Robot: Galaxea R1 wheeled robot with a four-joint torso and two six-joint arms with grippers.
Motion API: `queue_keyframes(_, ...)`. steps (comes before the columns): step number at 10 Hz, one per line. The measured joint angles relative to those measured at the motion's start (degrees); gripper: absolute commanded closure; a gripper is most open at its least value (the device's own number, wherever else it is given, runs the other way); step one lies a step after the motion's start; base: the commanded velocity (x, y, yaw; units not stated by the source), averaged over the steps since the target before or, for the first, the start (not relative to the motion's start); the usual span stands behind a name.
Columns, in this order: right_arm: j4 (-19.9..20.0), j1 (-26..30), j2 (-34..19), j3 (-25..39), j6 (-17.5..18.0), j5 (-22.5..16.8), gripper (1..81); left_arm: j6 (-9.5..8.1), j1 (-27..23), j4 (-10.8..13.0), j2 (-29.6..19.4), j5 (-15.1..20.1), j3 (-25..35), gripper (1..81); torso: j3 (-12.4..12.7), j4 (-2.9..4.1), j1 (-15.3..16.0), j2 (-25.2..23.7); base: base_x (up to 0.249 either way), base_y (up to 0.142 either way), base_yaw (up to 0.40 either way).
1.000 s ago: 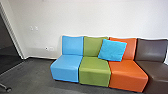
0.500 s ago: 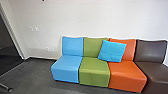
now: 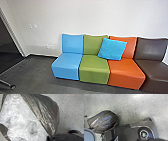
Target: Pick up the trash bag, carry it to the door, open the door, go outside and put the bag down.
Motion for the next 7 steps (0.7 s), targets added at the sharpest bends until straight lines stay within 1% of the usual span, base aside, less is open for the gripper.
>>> queue_keyframes(1, 0.0, -0.4, 0.8, -0.6, 0.0, 0.0, 1.0, 0.74, 0.4, 0.0, 0.0, -0.3, 0.0, 81.1, 0.0, 0.0, -1.3, 2.1, 0.0, 0.0, 0.0)
queue_keyframes(4, 0.0, -1.3, 3.8, -4.6, -0.2, 0.0, 1.0, 1.43, 1.5, 0.0, 0.2, -2.1, 0.0, 81.1, 0.0, 0.0, -5.5, 8.6, 0.0, 0.0, 0.0)
queue_keyframes(5, 0.0, -1.8, 4.9, -6.1, -0.3, 0.2, 1.0, 2.3, 2.3, 0.0, 0.3, -2.7, 0.0, 81.1, 0.0, 0.0, -6.8, 10.7, 0.0, 0.0, 0.0)
queue_keyframes(6, -0.1, -2.4, 6.6, -7.7, -0.4, 0.2, 1.0, 2.73, 3.3, 0.0, 0.5, -3.9, 0.0, 81.1, 0.0, 0.0, -8.2, 12.9, 0.0, 0.0, 0.0)
queue_keyframes(7, -0.2, -2.7, 8.5, -9.1, -0.4, 0.1, 1.0, 3.79, 4.5, 0.0, 0.7, -5.0, 0.0, 81.1, 0.0, 0.0, -9.5, 14.9, 0.0, 0.0, 0.0)
